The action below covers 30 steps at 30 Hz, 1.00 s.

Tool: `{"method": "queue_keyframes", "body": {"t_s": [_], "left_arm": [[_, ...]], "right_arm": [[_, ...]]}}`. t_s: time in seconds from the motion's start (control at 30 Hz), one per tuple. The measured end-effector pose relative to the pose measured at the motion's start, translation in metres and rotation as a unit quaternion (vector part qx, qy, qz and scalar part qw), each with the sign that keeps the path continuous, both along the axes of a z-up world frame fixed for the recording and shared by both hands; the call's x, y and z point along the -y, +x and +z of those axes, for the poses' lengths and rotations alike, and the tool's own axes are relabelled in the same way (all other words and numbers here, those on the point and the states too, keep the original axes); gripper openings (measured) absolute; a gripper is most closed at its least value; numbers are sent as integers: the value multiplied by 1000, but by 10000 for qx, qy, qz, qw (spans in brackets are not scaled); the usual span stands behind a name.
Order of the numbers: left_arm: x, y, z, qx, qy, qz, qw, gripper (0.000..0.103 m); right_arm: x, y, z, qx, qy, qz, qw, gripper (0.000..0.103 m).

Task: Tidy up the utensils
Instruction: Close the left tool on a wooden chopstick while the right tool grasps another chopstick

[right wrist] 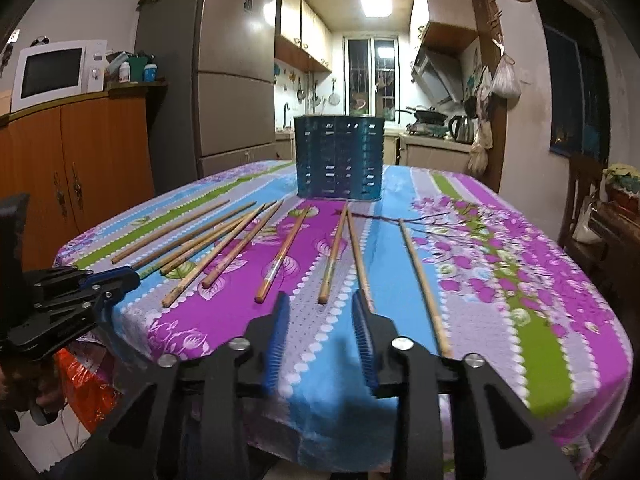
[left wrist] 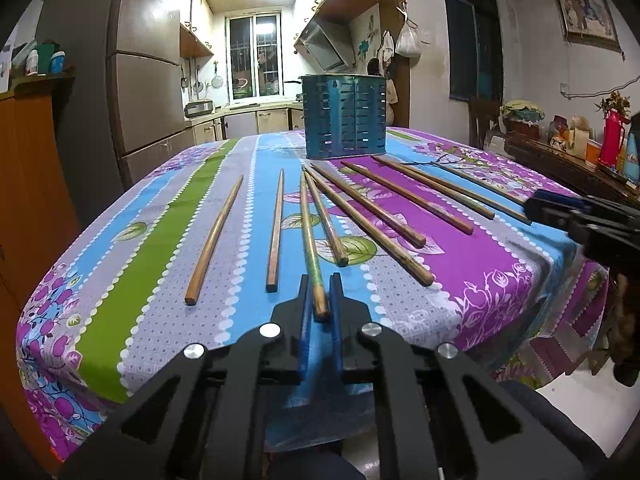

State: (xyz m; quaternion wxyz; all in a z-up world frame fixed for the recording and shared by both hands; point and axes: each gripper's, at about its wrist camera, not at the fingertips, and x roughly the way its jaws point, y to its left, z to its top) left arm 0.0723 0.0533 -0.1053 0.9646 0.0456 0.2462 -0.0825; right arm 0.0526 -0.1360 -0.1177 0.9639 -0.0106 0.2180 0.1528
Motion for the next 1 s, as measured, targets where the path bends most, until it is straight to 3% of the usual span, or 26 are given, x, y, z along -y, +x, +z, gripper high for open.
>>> {"method": "queue_keyframes", "body": {"t_s": [0.27, 1.0], "left_arm": [[2, 2, -1, 48, 44, 18, 10000, 7], [6, 3, -6, 302, 95, 76, 9995, 7]], "right_arm": [[-13, 36, -16, -257, -39, -140, 9996, 21], [-16, 42, -21, -16, -101, -117, 9999, 17]]}}
